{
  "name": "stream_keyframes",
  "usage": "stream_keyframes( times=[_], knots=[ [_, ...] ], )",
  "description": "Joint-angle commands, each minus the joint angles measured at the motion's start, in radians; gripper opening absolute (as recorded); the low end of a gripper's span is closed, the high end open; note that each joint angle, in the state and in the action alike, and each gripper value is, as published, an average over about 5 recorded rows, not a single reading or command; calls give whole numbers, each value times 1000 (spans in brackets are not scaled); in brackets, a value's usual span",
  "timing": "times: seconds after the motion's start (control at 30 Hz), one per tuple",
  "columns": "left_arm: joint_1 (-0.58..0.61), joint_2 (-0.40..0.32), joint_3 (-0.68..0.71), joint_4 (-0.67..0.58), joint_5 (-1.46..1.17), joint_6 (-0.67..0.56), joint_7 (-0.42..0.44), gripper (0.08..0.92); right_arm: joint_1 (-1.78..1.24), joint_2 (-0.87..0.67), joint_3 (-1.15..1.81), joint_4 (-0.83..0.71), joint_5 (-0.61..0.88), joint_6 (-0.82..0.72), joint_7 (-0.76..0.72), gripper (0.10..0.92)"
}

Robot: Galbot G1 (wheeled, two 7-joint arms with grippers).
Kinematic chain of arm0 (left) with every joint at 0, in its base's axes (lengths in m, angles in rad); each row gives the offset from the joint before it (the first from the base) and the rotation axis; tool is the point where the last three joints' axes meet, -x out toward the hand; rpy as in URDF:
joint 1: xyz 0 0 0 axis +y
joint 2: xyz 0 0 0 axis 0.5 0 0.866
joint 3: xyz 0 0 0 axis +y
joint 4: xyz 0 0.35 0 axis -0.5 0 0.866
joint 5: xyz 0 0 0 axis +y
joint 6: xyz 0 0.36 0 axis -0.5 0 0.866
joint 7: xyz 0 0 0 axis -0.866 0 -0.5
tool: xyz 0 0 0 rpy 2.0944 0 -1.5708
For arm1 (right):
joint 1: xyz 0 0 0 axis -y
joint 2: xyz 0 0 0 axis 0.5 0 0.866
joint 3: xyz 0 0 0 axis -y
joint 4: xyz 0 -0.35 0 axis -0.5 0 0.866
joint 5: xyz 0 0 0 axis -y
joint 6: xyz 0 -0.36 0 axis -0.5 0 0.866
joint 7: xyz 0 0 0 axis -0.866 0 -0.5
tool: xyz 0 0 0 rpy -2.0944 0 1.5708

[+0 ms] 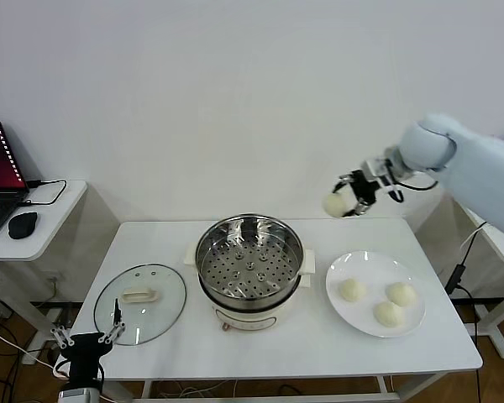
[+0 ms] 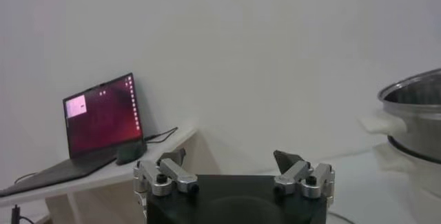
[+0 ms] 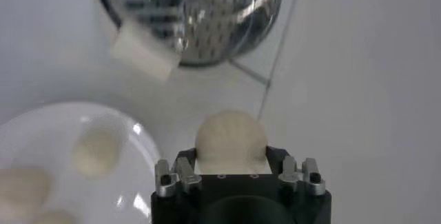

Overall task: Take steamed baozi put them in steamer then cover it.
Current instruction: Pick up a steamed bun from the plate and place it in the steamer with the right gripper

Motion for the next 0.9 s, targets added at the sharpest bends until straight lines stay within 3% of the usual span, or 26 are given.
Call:
stream_keyframes(
  times=[0.03, 0.9],
  knots=[
    [-2, 4, -20, 2, -5, 3, 1, 823, 62, 224, -115, 9, 35, 61, 40, 631],
    [-5, -6, -41, 6, -7, 6, 1, 823, -201, 456, -74, -362, -443, 456, 202, 636]
  ],
)
